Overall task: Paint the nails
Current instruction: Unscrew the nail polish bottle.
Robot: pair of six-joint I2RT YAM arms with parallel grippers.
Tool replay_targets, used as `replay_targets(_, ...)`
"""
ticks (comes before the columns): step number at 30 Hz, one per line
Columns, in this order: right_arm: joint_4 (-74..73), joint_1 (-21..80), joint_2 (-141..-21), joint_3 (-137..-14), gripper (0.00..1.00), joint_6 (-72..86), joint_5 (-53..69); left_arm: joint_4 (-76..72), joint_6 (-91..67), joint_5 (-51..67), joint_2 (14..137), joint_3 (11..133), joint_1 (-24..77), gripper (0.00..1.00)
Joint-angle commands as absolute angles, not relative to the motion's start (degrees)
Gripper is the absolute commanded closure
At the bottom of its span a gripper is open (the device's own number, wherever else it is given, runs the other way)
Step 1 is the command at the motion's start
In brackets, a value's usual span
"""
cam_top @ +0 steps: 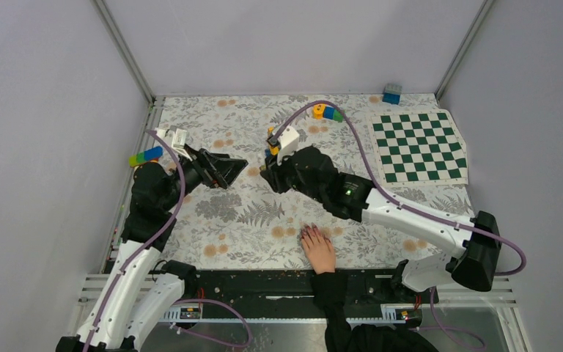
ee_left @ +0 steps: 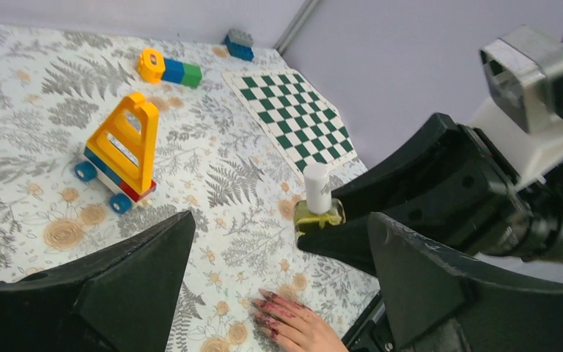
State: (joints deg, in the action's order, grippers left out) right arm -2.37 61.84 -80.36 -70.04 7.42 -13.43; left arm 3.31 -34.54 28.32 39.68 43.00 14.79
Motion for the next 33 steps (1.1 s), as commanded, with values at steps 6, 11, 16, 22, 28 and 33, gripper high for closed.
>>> replay_targets(6,3.8,50.8,-73.9,-65.2,1.00,14.0,15.4,-3.9,-32.4,32.4,36.5,45.1,14.1,0.04)
replay_targets(11,6.7,48.8,-72.4,-63.9,1.00,15.4,30.3,-9.0,-34.5,40.7,38.9,45.0,14.1,0.01)
replay_targets(16,10.3,48.7,-72.8,-63.8,1.00,17.8,41.0,-14.2,-37.6,48.3,41.5,45.0,14.1,0.01)
replay_targets(22,14.3,48.6,-73.9,-64.0,1.00,21.0,45.3,-27.3,-46.8,57.1,44.7,43.3,14.2,0.06)
replay_targets(28,15.9,48.1,-74.2,-64.2,1.00,22.2,45.5,-37.0,-53.1,61.3,46.1,42.0,15.5,0.13)
replay_targets(33,15.8,47.8,-75.5,-65.9,1.00,23.7,47.1,-29.4,-47.9,60.7,46.1,43.6,17.6,0.13)
